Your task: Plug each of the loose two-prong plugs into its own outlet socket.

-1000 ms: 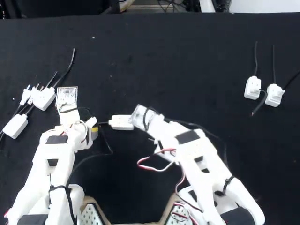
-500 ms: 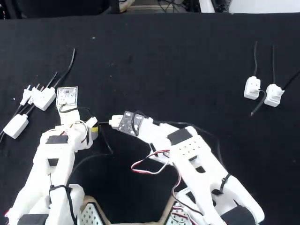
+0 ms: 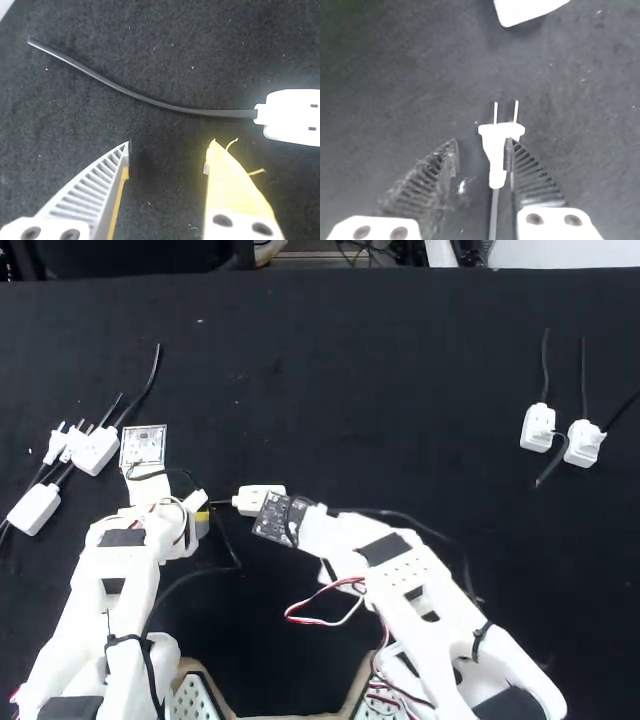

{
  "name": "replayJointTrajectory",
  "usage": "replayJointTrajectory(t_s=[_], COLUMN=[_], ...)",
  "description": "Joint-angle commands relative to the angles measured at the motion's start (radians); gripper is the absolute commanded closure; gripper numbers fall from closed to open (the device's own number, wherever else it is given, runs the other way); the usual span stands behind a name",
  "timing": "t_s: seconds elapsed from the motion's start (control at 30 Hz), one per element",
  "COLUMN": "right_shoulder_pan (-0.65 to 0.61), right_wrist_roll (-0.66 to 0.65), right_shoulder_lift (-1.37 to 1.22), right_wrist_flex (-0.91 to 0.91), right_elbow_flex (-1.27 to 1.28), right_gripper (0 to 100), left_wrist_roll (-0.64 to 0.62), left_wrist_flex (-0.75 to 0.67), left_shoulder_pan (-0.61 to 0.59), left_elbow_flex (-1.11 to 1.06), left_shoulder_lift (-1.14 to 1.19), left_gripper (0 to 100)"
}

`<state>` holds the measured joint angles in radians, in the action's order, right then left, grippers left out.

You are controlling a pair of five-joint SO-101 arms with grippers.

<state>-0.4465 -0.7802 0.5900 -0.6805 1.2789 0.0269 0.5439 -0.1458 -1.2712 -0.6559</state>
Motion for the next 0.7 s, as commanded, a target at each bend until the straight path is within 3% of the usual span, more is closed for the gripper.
replayJointTrajectory(t_s=[0.0,0.17,0.53,0.67], right_shoulder_pan=[0.04,0.133,0.144,0.121], right_wrist_roll=[-0.011,-0.014,-0.043,0.117], right_shoulder_lift=[0.005,0.005,0.012,0.013], right_wrist_flex=[0.072,0.12,0.115,0.049], right_elbow_flex=[0.004,0.002,0.002,-0.059], right_gripper=[85.1,85.1,85.1,85.1], left_wrist_roll=[-0.011,-0.011,-0.011,-0.011], left_wrist_flex=[-0.015,-0.015,-0.015,-0.015], left_shoulder_pan=[-0.01,-0.01,-0.012,-0.012], left_elbow_flex=[0.01,0.01,0.01,0.01], left_shoulder_lift=[-0.009,-0.009,-0.009,-0.009], left_gripper=[76,76,76,76])
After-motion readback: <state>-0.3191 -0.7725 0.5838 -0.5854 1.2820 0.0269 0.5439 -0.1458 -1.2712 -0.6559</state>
